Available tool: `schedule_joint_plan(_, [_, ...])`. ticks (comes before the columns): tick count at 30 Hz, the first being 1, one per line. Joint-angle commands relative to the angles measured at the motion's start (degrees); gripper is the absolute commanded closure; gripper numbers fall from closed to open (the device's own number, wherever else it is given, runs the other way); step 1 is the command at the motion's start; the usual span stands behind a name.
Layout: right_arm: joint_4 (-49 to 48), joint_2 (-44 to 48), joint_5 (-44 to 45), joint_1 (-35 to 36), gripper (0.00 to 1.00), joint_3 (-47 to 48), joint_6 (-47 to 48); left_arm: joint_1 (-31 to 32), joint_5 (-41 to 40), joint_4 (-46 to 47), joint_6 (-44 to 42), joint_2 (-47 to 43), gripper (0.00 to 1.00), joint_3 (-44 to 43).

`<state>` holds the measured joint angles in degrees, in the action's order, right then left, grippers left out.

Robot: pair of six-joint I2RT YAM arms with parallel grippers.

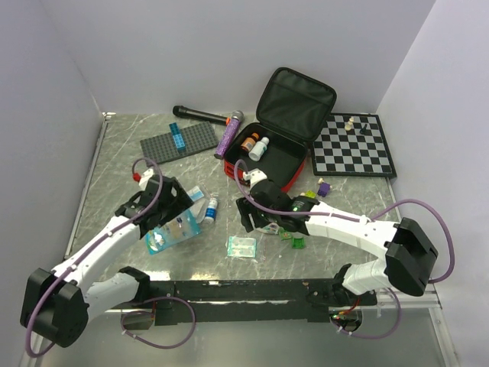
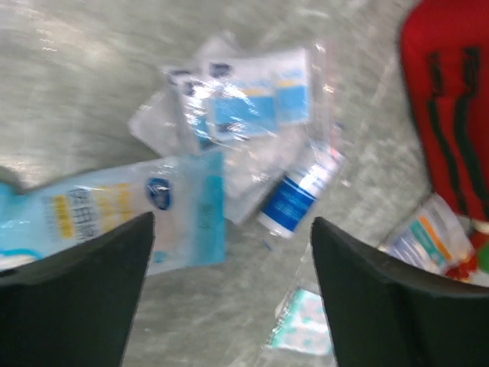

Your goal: Organize the medicine kit

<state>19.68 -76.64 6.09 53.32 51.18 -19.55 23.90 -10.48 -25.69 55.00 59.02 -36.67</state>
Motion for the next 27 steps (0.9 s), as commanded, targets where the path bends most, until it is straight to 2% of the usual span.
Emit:
schedule_joint_plan(1, [-1.66, 1.93, 1.29, -0.23, 0.24, -0.64, 1.01, -2.80, -7.37, -8.67, 4.41, 1.09, 0.05, 0.62])
schedule_joint_plan(5, [-1.14, 3.25, 2.00, -0.67, 0.23, -0.90, 1.44, -6.67, -3.15, -4.65, 4.06, 0.92, 0.02, 4.49])
schedule_joint_plan(13, [-1.31, 5.36, 2.00, -1.64, 0.22, -3.54, 1.18, -6.85, 5.02, 0.72, -0.24, 7.76, 0.20, 5.90])
schedule_joint_plan(20, [-0.87, 5.98, 2.35, -1.73, 0.22, -3.63, 1.27, -0.88, 6.52, 3.10, -1.56, 11.46, 0.37, 5.47])
schedule_joint_plan(27, [0.44, 6.77, 3.23, -1.82, 0.22, -2.84, 1.71, 6.76, 8.11, 5.83, -3.23, 13.57, 0.47, 3.01])
